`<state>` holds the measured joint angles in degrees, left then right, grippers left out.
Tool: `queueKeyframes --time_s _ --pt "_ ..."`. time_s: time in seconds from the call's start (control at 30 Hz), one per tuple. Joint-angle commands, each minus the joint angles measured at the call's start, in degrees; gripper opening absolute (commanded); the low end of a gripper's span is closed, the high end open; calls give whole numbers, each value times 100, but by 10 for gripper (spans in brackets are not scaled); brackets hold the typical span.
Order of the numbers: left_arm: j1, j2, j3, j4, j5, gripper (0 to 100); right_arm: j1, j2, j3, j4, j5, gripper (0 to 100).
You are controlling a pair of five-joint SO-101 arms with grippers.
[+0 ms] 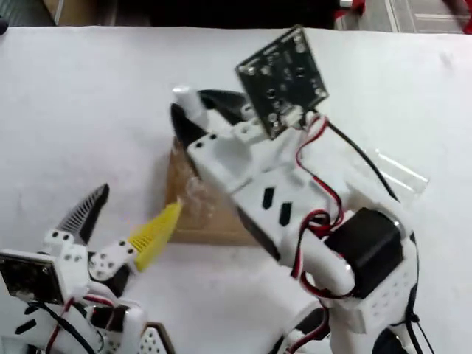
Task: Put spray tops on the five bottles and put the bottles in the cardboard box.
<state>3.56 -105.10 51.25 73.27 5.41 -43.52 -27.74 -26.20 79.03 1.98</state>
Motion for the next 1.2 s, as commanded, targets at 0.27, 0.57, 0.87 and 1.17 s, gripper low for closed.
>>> queueKeyframes --time_s 0.27,0.57,0.87,1.17 --pt "716 31 -18 -281 -26 369 -1095 330 -299 295 -53 16" --pt "549 31 413 -905 -35 239 -1464 321 -290 453 -35 16" --pt "22 31 774 -1327 -26 218 -1446 277 -290 892 0 16" --pt "22 31 791 -1284 -35 218 -919 268 -325 857 0 16"
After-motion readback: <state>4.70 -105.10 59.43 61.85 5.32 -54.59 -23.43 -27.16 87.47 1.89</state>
